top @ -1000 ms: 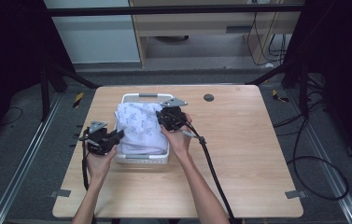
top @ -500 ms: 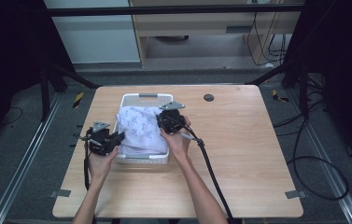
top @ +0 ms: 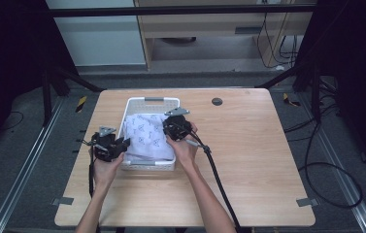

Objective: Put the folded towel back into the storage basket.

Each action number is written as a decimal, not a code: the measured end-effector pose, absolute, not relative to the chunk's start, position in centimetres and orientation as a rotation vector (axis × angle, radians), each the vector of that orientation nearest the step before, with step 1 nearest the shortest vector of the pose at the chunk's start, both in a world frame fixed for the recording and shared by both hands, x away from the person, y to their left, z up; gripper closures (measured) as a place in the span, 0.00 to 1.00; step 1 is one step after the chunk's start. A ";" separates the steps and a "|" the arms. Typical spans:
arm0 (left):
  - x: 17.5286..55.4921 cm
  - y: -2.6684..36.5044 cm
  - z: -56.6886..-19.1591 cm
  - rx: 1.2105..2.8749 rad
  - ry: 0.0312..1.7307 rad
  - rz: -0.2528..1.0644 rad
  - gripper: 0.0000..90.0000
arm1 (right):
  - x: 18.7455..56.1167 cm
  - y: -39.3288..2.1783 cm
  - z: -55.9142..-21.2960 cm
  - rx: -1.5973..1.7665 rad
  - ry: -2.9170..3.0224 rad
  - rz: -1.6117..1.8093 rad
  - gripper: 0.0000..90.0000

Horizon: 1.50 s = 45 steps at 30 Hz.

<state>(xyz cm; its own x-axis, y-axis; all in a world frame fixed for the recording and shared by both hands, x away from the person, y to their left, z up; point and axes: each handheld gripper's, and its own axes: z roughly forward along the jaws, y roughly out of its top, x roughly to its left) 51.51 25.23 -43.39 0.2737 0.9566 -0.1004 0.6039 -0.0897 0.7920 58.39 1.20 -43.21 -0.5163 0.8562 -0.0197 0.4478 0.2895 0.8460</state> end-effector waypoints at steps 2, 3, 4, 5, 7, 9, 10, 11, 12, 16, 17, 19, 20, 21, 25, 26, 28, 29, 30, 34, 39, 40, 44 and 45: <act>51.4 25.4 -43.2 1.771 1.414 0.588 0.76 | 58.5 1.3 -43.3 1.158 2.086 1.120 0.70; 51.4 25.4 -43.2 1.771 1.414 0.588 0.76 | 58.5 1.3 -43.3 1.158 2.086 1.120 0.70; 51.3 25.6 -42.9 1.756 1.412 0.589 0.76 | 58.6 1.2 -43.3 1.160 2.081 1.119 0.64; 51.3 25.6 -42.8 1.750 1.410 0.589 0.76 | 58.6 1.1 -43.2 1.160 2.080 1.121 0.63; 51.1 25.7 -42.6 1.740 1.408 0.590 0.76 | 58.6 0.9 -43.1 1.160 2.079 1.125 0.61; 51.0 25.8 -42.4 1.732 1.403 0.589 0.76 | 58.5 0.6 -42.9 1.153 2.072 1.130 0.60; 51.0 25.9 -42.3 1.727 1.401 0.585 0.75 | 58.4 0.5 -42.8 1.154 2.068 1.136 0.59; 50.9 25.9 -42.2 1.724 1.397 0.586 0.75 | 58.3 0.3 -42.7 1.152 2.062 1.142 0.58; 50.9 25.9 -42.1 1.720 1.394 0.587 0.75 | 58.2 0.1 -42.5 1.149 2.058 1.148 0.56; 50.6 26.0 -41.7 1.708 1.372 0.579 0.73 | 57.8 -0.9 -41.8 1.133 2.041 1.181 0.50; 50.4 25.9 -41.6 1.704 1.364 0.576 0.73 | 57.7 -1.2 -41.6 1.135 2.040 1.192 0.47; 50.3 25.8 -41.4 1.703 1.346 0.575 0.71 | 57.3 -1.8 -41.3 1.135 2.036 1.215 0.43; 50.3 25.8 -41.4 1.703 1.346 0.575 0.69 | 57.1 -2.2 -41.1 1.135 2.032 1.228 0.40; 50.1 25.7 -41.2 1.700 1.333 0.577 0.68 | 56.9 -2.6 -40.9 1.131 2.032 1.243 0.38; 49.6 25.4 -40.8 1.703 1.301 0.579 0.64 | 56.1 -4.1 -40.4 1.127 2.035 1.279 0.29; 49.6 25.4 -40.8 1.703 1.301 0.579 0.62 | 55.9 -4.5 -40.3 1.124 2.040 1.286 0.28; 49.3 25.1 -40.5 1.706 1.280 0.586 0.60 | 55.3 -5.4 -40.1 1.118 2.059 1.299 0.26; 49.3 25.1 -40.5 1.706 1.280 0.586 0.59 | 55.0 -5.8 -40.0 1.117 2.065 1.302 0.25; 49.1 25.0 -40.4 1.709 1.268 0.590 0.59 | 55.0 -5.8 -40.0 1.117 2.065 1.302 0.25; 48.7 24.8 -40.3 1.721 1.241 0.596 0.53 | 53.7 -8.2 -40.1 1.126 2.080 1.333 0.20; 48.2 24.4 -40.5 1.751 1.210 0.603 0.49 | 52.3 -10.8 -40.3 1.124 2.071 1.324 0.17; 48.1 24.4 -40.6 1.758 1.203 0.604 0.48 | 52.1 -11.3 -40.4 1.128 2.069 1.323 0.16; 47.7 24.4 -40.8 1.758 1.201 0.605 0.47 | 51.2 -12.9 -40.7 1.134 2.061 1.324 0.15; 47.6 24.4 -40.8 1.759 1.201 0.606 0.47 | 51.0 -13.4 -40.8 1.134 2.059 1.324 0.14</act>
